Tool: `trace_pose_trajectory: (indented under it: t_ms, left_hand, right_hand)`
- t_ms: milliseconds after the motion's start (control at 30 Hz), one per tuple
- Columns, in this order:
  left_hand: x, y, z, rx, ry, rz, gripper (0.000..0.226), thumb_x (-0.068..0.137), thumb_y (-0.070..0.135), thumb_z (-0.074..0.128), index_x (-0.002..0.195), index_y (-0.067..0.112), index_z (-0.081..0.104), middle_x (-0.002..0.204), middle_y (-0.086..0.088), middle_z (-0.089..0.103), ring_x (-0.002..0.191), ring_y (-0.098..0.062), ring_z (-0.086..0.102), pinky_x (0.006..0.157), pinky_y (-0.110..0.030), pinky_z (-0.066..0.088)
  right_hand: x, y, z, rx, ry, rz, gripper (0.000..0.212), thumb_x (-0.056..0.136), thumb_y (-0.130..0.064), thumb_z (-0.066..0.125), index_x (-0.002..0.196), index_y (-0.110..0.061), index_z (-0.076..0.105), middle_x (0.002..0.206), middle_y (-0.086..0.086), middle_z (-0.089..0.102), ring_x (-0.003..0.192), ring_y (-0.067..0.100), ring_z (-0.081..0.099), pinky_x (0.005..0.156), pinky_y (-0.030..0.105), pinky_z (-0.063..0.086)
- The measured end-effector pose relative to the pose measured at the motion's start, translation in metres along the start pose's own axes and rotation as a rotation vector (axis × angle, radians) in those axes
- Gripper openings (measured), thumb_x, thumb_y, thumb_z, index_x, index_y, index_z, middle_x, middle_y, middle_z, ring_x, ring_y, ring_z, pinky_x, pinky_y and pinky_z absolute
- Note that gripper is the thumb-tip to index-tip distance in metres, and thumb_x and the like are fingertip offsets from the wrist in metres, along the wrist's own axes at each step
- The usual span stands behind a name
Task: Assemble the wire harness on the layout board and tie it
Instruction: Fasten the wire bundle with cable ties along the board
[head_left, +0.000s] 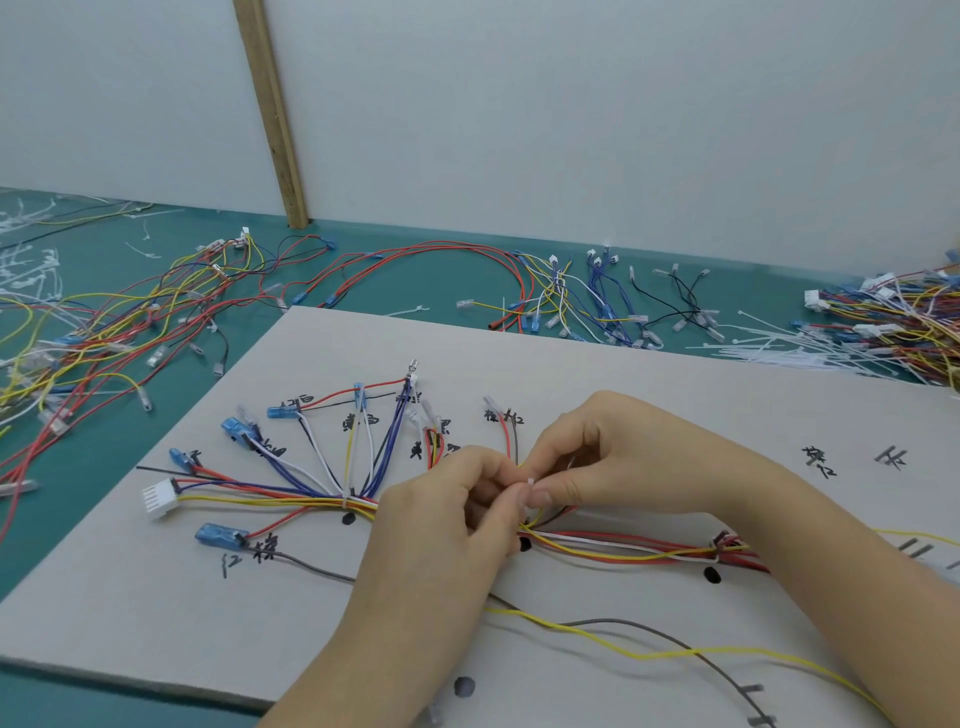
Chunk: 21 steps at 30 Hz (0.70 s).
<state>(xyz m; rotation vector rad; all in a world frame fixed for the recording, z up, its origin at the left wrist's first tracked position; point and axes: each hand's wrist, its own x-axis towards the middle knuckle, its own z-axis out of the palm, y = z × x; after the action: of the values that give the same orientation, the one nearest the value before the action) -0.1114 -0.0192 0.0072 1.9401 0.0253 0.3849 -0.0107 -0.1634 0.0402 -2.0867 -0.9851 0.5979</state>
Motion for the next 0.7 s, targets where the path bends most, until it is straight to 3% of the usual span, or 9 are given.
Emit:
trace_pose_trajectory:
  t_ms: [200,333,433,567,700]
  left_hand:
    - [0.0001,-0.0002,0.0004,-0.023,0.003,0.004,0.014,0.079,0.018,0.062,0.069,0.027,0.061,0.062,0.007,0.065,0.050,-0.005,0.059,0.054,-0.022,0.050]
    - [0.0006,-0.0004,0.0008,-0.033,-0.001,0.011,0.014,0.081,0.018,0.061,0.070,0.027,0.060,0.062,0.009,0.065,0.052,-0.005,0.059,0.056,-0.026,0.051]
    - [0.0007,-0.0010,0.0005,-0.061,-0.006,0.003,0.016,0.081,0.016,0.061,0.069,0.026,0.060,0.063,0.007,0.065,0.053,-0.005,0.060,0.054,-0.021,0.052]
    - [0.0001,-0.0013,-0.0006,-0.109,-0.038,-0.019,0.014,0.081,0.014,0.061,0.078,0.027,0.062,0.065,0.006,0.066,0.055,-0.005,0.061,0.055,-0.017,0.050]
    - [0.0003,-0.0025,-0.0002,-0.115,-0.064,-0.045,0.034,0.082,0.007,0.062,0.089,0.040,0.056,0.074,0.005,0.067,0.062,-0.009,0.063,0.062,-0.023,0.053]
  right_hand:
    - [-0.0026,-0.0024,-0.0008,0.044,-0.038,0.000,0.007,0.082,-0.012,0.066,0.081,-0.015,0.072,0.077,0.005,0.072,0.073,0.011,0.063,0.076,0.032,0.054]
    - [-0.0031,-0.0005,-0.0057,0.109,-0.028,0.052,0.013,0.089,-0.010,0.059,0.086,-0.006,0.071,0.075,0.006,0.069,0.071,0.012,0.062,0.075,0.031,0.055]
    - [-0.0018,-0.0012,-0.0044,0.128,-0.014,0.051,0.009,0.085,-0.011,0.064,0.081,-0.012,0.072,0.072,0.008,0.067,0.066,0.009,0.059,0.070,0.027,0.053]
    - [-0.0031,-0.0039,-0.0054,0.173,0.009,0.032,0.013,0.082,-0.009,0.068,0.075,-0.019,0.071,0.064,-0.003,0.065,0.060,0.006,0.057,0.064,0.021,0.052]
    - [-0.0031,-0.0068,-0.0046,0.169,0.021,0.029,0.016,0.081,-0.007,0.068,0.072,-0.021,0.068,0.058,-0.008,0.062,0.056,0.004,0.055,0.058,0.016,0.048]
